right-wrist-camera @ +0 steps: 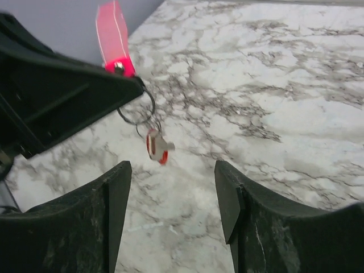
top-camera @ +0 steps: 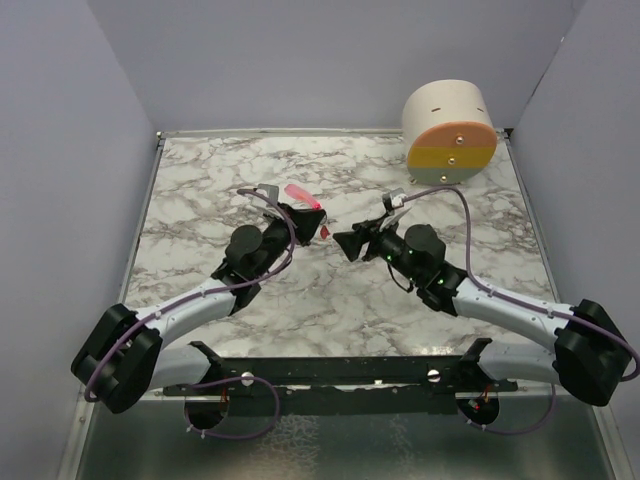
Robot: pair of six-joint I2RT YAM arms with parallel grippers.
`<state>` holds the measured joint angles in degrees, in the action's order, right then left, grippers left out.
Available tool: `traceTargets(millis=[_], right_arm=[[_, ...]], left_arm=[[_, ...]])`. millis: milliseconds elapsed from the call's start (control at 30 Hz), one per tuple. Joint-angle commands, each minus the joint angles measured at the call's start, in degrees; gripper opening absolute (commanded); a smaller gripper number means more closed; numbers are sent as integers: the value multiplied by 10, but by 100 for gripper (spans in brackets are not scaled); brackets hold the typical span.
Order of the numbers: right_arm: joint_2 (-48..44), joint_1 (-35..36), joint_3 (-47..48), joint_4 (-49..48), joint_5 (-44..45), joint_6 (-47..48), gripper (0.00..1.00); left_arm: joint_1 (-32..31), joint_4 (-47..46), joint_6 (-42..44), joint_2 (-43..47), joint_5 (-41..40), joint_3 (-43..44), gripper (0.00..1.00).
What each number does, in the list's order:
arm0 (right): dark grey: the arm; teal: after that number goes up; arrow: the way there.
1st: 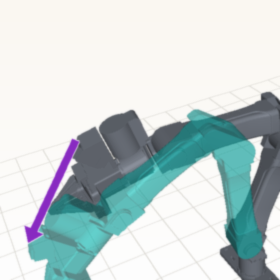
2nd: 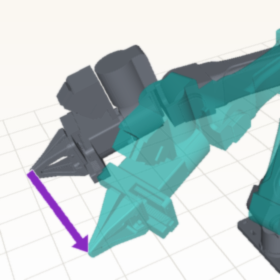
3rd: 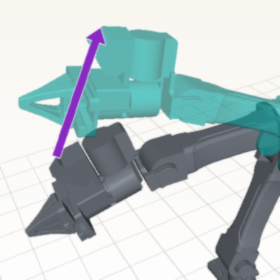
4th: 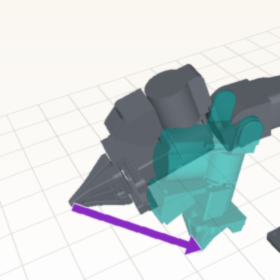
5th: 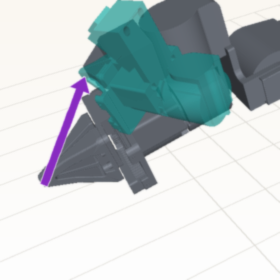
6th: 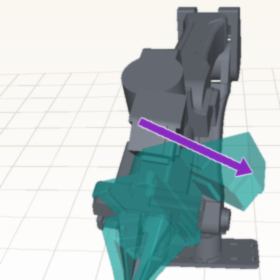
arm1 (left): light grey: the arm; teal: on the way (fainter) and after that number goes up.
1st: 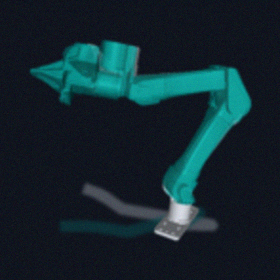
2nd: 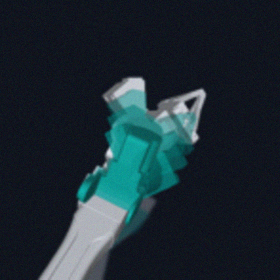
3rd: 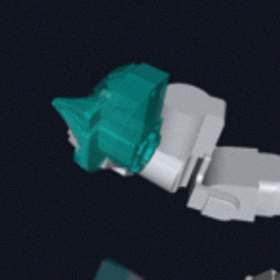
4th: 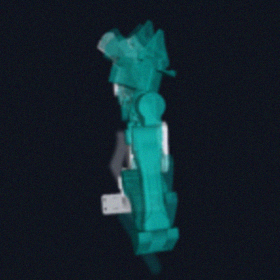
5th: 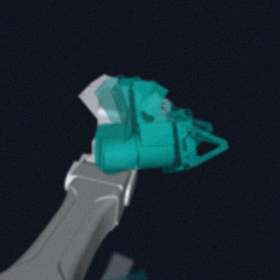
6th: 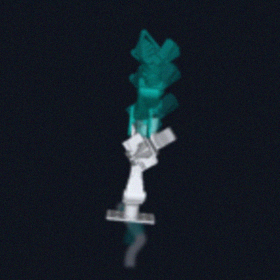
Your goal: Put the keys on the keyring
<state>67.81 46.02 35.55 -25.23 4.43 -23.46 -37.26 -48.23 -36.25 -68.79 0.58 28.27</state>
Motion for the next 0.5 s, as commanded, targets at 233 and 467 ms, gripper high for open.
traceTargets(millis=[233, 467], right_arm=[[-17, -2, -146, -189, -50, 112, 63], [10, -2, -195, -306, -111, 179, 66]], left_arm=[[-2, 178, 35, 3, 75, 101, 0], [-2, 217, 34, 2, 115, 115, 0]])
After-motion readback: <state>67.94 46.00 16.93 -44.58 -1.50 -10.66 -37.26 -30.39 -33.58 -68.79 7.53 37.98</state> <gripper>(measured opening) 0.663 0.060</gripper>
